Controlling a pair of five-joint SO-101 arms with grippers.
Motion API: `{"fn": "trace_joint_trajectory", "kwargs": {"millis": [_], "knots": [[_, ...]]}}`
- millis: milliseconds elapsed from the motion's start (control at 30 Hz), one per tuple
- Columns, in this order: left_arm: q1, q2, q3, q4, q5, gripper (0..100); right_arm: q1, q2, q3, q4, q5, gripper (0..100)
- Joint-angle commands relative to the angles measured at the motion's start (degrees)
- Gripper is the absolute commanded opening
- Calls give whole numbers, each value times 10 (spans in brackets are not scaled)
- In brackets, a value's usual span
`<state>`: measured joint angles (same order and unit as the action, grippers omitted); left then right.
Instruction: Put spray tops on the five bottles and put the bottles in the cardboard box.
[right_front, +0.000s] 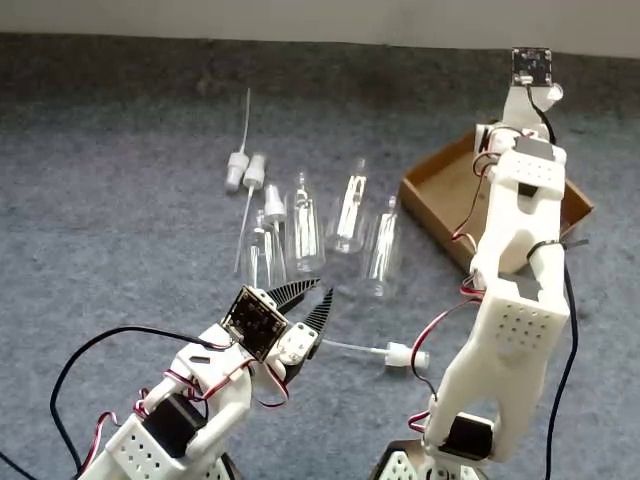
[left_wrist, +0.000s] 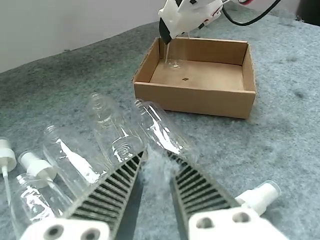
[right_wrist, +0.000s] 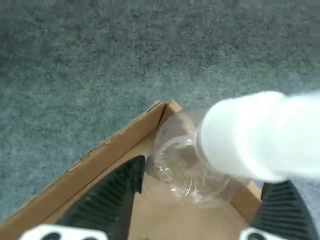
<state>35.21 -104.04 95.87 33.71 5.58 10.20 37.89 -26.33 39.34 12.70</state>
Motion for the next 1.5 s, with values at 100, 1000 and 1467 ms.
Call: {"fn": "trace_joint_trajectory", "kwargs": {"millis": [100, 1000, 1467], "knots": [[-4, -1, 12, 3, 1, 6, 8, -18, -44, 40, 6, 318], [-5, -1, 12, 3, 1, 5, 4, -17, -313, 459, 6, 318], [-6, -2, 12, 3, 1, 5, 7, -18, -556, 619, 3, 100]]}}
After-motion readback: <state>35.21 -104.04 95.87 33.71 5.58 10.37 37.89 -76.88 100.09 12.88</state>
